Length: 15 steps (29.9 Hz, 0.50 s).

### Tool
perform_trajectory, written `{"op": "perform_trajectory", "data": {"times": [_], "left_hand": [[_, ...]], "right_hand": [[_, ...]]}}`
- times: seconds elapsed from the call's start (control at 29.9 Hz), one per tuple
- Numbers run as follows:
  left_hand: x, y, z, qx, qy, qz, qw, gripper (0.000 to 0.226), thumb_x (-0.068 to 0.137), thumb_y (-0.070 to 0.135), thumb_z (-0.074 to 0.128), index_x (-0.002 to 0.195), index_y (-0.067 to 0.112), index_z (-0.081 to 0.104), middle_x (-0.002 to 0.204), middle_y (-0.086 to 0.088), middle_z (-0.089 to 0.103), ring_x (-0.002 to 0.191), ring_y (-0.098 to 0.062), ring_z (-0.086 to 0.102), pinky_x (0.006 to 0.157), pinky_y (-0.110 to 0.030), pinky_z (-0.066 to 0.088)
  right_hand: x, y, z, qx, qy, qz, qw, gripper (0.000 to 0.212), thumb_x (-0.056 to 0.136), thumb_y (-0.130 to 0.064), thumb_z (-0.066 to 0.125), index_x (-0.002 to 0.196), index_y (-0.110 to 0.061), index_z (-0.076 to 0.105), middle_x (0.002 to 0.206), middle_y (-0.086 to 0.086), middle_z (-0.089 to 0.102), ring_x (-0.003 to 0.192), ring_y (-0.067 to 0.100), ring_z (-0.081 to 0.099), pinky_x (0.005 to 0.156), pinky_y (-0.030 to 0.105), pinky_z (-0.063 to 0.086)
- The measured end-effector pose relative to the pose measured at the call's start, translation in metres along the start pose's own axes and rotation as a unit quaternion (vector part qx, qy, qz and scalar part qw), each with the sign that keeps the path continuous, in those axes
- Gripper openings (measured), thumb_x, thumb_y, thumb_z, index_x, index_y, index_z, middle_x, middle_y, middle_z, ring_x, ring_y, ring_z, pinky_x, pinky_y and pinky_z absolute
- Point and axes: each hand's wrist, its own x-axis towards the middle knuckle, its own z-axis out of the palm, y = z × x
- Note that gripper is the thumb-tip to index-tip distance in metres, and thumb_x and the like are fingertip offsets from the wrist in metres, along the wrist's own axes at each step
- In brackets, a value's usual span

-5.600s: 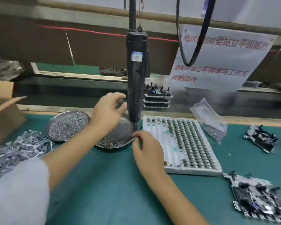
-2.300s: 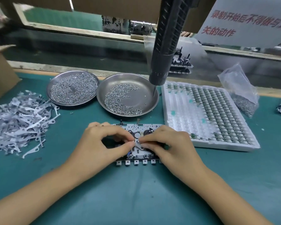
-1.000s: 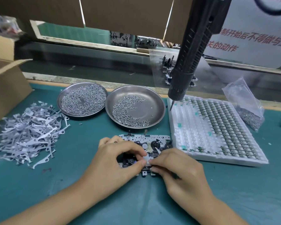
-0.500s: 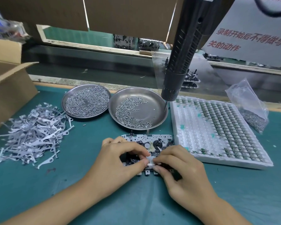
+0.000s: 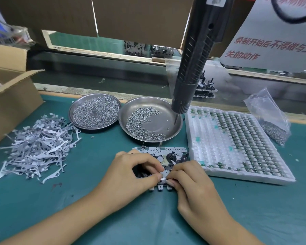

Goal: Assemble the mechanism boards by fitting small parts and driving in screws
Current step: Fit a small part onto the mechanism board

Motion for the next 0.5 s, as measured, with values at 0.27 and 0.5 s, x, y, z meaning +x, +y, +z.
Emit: {"op": "perform_trajectory", "data": {"times": [0.27, 0.5], "left_hand": [[0.0033, -0.0021, -0.0034, -0.041, -0.037, -0.01, 0.998, 0.022, 0.073, 0.003, 0.078, 0.075, 0.024, 0.072, 0.064, 0.01, 0.069, 0.069, -0.005, 0.062, 0.068, -0.013, 0.044], [0.0038, -0.0044, -0.0045, 0.054, -0.025, 0.076, 0.995, 0.022, 0.07, 0.033, 0.077, 0.088, 0.042, 0.067, 0.09, 0.024, 0.066, 0.085, 0.003, 0.059, 0.087, -0.023, 0.034]], "right_hand": [[0.0004, 0.004, -0.0011, 0.063, 0.0, 0.029, 0.998, 0.004, 0.078, -0.002, 0.065, 0.079, -0.005, 0.068, 0.083, 0.002, 0.06, 0.077, 0.018, 0.056, 0.072, 0.017, 0.043], [0.0054, 0.009, -0.0011, 0.116, 0.018, 0.022, 0.993, 0.015, 0.088, -0.021, 0.06, 0.094, -0.011, 0.07, 0.089, -0.004, 0.061, 0.086, 0.01, 0.057, 0.077, 0.019, 0.046]]}}
